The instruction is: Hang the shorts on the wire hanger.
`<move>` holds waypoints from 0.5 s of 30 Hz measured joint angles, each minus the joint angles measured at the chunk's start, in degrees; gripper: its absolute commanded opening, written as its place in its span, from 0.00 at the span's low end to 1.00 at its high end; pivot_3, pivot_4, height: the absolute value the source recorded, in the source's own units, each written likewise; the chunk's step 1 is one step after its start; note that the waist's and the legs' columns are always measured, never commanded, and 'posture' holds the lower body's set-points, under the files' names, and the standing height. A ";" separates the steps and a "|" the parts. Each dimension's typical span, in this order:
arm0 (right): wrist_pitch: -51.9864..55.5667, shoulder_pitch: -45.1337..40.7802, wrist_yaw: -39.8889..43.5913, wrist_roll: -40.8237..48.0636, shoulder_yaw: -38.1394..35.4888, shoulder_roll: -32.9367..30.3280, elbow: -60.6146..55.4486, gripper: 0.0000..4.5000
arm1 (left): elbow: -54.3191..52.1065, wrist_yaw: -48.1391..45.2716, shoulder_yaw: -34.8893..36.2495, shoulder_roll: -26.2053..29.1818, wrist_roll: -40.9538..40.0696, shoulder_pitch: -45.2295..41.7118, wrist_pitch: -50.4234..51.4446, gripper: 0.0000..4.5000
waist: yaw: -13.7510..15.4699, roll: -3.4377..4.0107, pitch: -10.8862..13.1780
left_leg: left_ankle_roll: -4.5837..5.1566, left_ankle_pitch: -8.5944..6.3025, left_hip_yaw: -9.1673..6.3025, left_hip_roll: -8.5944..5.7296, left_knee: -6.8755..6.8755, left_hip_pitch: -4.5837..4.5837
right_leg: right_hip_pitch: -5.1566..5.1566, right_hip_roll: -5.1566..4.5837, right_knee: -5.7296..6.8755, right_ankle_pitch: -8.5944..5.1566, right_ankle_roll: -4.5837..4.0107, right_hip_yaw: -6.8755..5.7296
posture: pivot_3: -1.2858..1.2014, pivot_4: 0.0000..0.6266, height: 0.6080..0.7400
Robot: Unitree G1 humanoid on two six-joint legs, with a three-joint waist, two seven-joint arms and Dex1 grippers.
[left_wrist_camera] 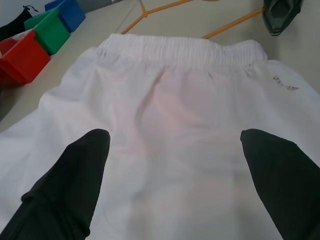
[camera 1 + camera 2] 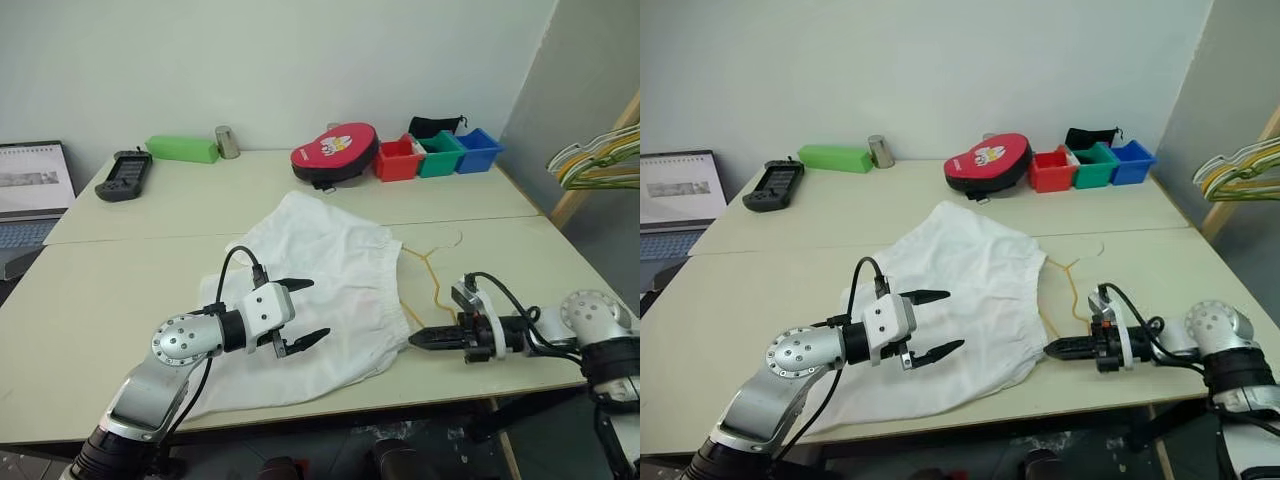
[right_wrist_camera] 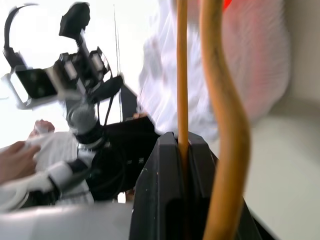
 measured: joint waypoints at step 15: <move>-39.69 -12.53 12.89 -41.26 17.23 -8.25 -22.49 0.00 | 19.85 -7.58 8.33 7.61 -7.14 -30.56 7.59 0.99 | 0.08 0.18 -0.02 | 0.01 0.02 -0.36 0.02 0.06 -0.45 | -0.33 0.16 -0.03 0.01 0.01 -0.27 | 0.52 0.03 1.00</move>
